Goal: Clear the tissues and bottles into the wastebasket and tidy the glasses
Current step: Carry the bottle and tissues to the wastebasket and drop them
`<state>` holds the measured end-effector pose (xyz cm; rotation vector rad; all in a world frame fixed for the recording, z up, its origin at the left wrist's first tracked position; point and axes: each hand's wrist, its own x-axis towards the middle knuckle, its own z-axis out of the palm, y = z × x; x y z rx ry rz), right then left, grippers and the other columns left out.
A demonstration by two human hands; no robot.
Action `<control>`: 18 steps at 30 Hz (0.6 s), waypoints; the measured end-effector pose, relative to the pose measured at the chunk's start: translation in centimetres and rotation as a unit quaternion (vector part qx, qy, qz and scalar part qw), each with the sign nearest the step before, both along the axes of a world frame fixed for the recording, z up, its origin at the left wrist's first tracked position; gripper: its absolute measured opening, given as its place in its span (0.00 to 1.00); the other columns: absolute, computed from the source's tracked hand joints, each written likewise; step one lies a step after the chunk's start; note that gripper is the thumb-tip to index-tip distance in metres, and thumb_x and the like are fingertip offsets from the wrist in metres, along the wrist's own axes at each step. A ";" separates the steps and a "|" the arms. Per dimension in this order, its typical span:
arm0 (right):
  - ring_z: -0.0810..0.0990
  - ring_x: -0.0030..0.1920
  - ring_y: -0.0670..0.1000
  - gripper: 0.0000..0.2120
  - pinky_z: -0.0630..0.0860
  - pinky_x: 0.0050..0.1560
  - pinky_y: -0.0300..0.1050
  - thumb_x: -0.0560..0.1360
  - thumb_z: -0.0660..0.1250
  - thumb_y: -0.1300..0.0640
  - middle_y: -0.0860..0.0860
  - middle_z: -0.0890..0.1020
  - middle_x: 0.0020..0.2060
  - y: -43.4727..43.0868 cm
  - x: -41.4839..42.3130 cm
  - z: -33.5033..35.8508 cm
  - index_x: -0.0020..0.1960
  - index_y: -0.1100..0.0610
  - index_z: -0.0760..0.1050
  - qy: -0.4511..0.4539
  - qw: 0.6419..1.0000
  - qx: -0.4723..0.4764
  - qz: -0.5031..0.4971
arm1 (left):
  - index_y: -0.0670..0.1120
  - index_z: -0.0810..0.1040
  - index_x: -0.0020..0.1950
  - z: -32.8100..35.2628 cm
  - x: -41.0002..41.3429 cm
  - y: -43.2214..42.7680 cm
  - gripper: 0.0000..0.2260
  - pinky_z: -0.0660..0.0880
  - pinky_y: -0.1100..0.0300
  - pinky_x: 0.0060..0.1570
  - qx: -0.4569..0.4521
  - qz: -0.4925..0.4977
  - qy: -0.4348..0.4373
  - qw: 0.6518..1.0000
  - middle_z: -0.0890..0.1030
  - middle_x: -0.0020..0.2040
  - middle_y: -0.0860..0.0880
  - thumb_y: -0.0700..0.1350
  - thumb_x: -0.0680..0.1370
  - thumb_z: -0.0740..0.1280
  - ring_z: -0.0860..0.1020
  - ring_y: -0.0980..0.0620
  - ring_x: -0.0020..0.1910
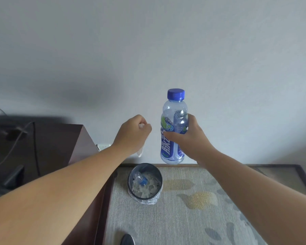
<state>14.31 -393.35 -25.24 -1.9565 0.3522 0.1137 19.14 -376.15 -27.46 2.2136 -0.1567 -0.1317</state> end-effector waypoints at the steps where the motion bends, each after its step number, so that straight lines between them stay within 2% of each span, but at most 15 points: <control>1: 0.79 0.54 0.49 0.28 0.78 0.56 0.55 0.68 0.76 0.51 0.47 0.77 0.56 0.0 0.4 -1.0 0.63 0.47 0.65 0.006 1.000 0.003 -0.003 | 0.44 0.74 0.45 -1.0 0.5 0.0 0.05 0.66 0.59 0.35 -0.006 0.002 0.012 1.000 0.77 0.39 0.50 0.45 0.77 0.61 0.73 0.52 0.39; 5: 0.80 0.53 0.48 0.28 0.79 0.55 0.54 0.69 0.76 0.52 0.46 0.78 0.54 0.1 1.7 -5.2 0.62 0.46 0.64 0.039 0.999 0.003 0.009 | 0.43 0.73 0.45 -4.8 2.0 -0.2 0.04 0.64 0.59 0.35 -0.018 0.010 0.049 0.999 0.74 0.38 0.51 0.41 0.77 0.59 0.71 0.54 0.38; 9: 0.80 0.53 0.47 0.29 0.78 0.53 0.50 0.69 0.75 0.53 0.42 0.77 0.53 -0.2 3.3 -10.5 0.62 0.45 0.62 0.060 0.998 0.002 0.035 | 0.44 0.73 0.45 -10.4 3.4 -0.7 0.07 0.66 0.57 0.38 -0.013 0.023 0.099 0.995 0.75 0.41 0.50 0.44 0.74 0.57 0.72 0.52 0.41; 12: 0.80 0.52 0.46 0.31 0.79 0.54 0.52 0.69 0.75 0.52 0.41 0.76 0.53 -0.7 4.6 -15.4 0.65 0.46 0.62 0.078 0.996 -0.004 0.052 | 0.44 0.72 0.46 -15.7 4.1 -0.9 0.05 0.67 0.56 0.40 0.003 0.042 0.142 0.989 0.77 0.44 0.48 0.41 0.76 0.57 0.73 0.50 0.43; 18: 0.81 0.52 0.47 0.36 0.79 0.54 0.54 0.68 0.75 0.52 0.44 0.77 0.56 -1.4 5.8 -26.7 0.69 0.45 0.59 0.115 0.988 -0.025 0.100 | 0.42 0.71 0.50 -27.0 4.4 -0.7 0.05 0.65 0.61 0.36 0.040 0.075 0.185 0.979 0.74 0.49 0.46 0.39 0.77 0.58 0.72 0.52 0.42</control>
